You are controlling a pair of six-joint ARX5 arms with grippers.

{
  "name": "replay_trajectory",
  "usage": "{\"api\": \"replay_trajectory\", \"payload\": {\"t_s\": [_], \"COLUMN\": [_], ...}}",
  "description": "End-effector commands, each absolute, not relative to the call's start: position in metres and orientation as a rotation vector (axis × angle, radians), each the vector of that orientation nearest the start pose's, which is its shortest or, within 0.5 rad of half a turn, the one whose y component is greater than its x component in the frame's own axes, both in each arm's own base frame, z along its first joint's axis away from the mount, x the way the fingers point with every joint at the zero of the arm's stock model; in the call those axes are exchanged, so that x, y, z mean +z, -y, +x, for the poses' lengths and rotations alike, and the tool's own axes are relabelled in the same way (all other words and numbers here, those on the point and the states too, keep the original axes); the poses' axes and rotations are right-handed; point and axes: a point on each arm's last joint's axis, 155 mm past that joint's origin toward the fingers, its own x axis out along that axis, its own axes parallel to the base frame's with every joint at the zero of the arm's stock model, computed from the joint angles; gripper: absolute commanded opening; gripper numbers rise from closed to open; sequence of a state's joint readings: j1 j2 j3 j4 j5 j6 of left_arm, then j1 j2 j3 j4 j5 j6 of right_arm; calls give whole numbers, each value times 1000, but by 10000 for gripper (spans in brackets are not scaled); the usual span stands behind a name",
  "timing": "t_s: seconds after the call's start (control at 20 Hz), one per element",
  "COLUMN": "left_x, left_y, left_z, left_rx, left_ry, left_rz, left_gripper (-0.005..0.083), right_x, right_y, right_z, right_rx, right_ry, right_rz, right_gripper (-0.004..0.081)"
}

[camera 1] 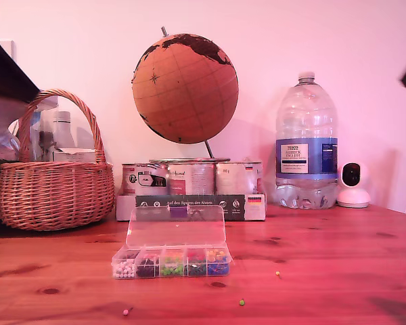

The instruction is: Sort the loose pins on the table into their correct compartments

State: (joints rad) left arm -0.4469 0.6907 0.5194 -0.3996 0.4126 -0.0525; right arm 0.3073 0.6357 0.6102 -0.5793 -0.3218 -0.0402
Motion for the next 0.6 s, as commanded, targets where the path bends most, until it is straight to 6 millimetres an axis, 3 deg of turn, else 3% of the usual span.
{"api": "replay_trajectory", "payload": {"t_s": [0.0,0.2,0.55], "left_x": [166,149,122], "left_y": [189,202,222], "left_z": [207,196,178], "left_rx": [-865,-952,-1049], "left_ry": [-604,-700,-869], "left_rz": [21,148,299], "left_gripper": [-21,-21,-21], "right_x": [182,192,130], "right_y": [-146,-158,-181], "right_z": [221,220,187], "right_rx": [687,721,899], "right_ry": [-586,-579,-808], "right_rz": [-44,25,-181], "right_gripper": [-13,-13,-13]}}
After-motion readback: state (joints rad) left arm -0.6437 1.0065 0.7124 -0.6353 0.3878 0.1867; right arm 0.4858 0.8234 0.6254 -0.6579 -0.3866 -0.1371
